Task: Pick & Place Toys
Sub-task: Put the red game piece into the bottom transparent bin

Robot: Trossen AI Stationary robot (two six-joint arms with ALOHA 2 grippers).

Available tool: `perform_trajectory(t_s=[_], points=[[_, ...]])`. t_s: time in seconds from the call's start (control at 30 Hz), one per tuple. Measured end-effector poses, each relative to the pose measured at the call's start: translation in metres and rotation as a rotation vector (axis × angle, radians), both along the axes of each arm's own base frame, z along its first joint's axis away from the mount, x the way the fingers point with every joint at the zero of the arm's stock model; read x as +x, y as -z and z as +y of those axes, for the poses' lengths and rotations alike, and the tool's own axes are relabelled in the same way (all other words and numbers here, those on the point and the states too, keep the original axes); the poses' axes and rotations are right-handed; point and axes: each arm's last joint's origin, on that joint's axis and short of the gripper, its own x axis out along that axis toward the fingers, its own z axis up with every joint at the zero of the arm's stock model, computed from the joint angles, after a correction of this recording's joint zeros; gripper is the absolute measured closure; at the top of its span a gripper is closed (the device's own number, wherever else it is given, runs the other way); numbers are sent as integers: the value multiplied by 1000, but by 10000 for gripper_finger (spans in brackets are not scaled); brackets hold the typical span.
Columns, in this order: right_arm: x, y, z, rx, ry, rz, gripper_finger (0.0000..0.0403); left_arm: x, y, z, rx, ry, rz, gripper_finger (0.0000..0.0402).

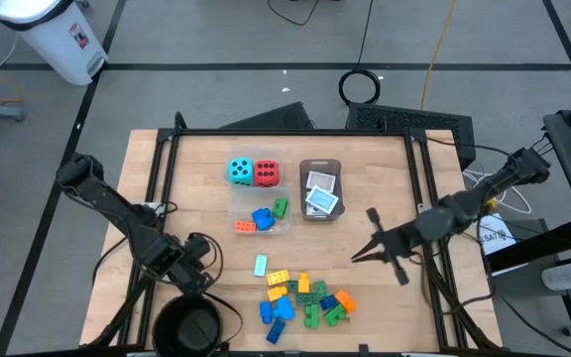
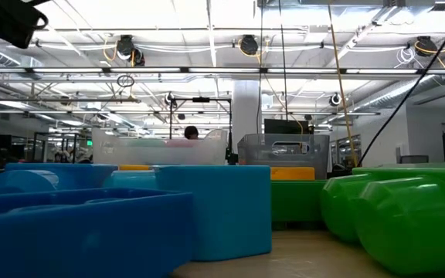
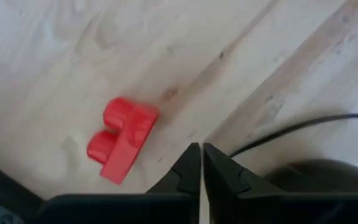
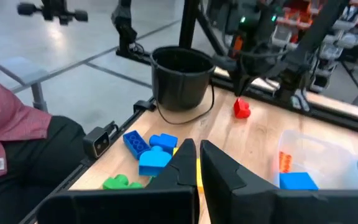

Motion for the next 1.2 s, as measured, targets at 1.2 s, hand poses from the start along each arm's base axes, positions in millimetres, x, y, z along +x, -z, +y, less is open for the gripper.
perform_trajectory(t_s=[1.2], points=[[-11, 24, -11, 5, 143, -137, 403, -10, 6, 12, 45, -23, -34, 399]])
